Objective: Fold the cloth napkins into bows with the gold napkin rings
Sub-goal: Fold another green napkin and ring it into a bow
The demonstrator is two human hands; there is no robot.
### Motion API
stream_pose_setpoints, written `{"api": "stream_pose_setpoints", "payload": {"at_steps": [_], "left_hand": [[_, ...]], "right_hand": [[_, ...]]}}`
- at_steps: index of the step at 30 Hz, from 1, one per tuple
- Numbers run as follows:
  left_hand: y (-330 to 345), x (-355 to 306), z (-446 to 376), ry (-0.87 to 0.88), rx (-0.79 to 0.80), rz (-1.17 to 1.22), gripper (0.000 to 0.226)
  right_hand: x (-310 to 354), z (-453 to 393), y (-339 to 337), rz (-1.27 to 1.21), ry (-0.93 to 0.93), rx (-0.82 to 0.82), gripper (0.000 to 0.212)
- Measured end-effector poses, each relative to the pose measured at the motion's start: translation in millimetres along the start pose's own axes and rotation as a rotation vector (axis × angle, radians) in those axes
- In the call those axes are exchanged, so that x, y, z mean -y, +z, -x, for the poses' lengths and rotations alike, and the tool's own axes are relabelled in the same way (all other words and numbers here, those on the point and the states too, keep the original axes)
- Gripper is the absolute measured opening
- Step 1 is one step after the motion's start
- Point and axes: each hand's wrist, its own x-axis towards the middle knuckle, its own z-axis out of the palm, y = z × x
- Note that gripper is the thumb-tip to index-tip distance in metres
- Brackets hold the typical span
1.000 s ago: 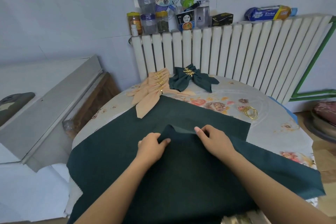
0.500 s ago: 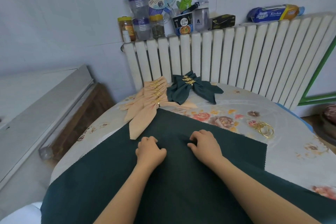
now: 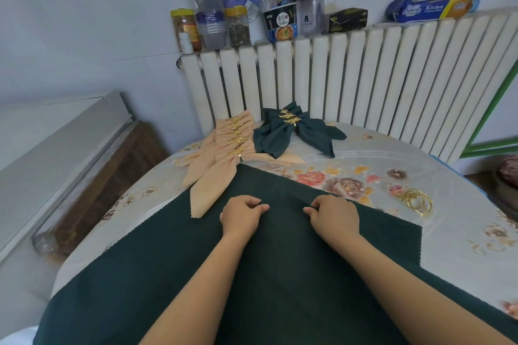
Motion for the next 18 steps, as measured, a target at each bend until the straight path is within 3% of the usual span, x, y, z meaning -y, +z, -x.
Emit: {"api": "stream_pose_setpoints", "payload": {"at_steps": [7,12,18], "left_hand": [[4,2,-4,0.053,-0.039,-0.068,0.023],[2,0,-10,0.022,0.033,-0.119,0.019],[4,5,-9,0.074,-0.020,-0.137,0.022]], "right_hand": [[-9,4,14,-0.065,-0.021,-0.124,0.028],[-12,1,19,-0.175,-0.013,-0.092,0.025],[-12,0,20,-0.100,-0.055,-0.113,0.027]]}}
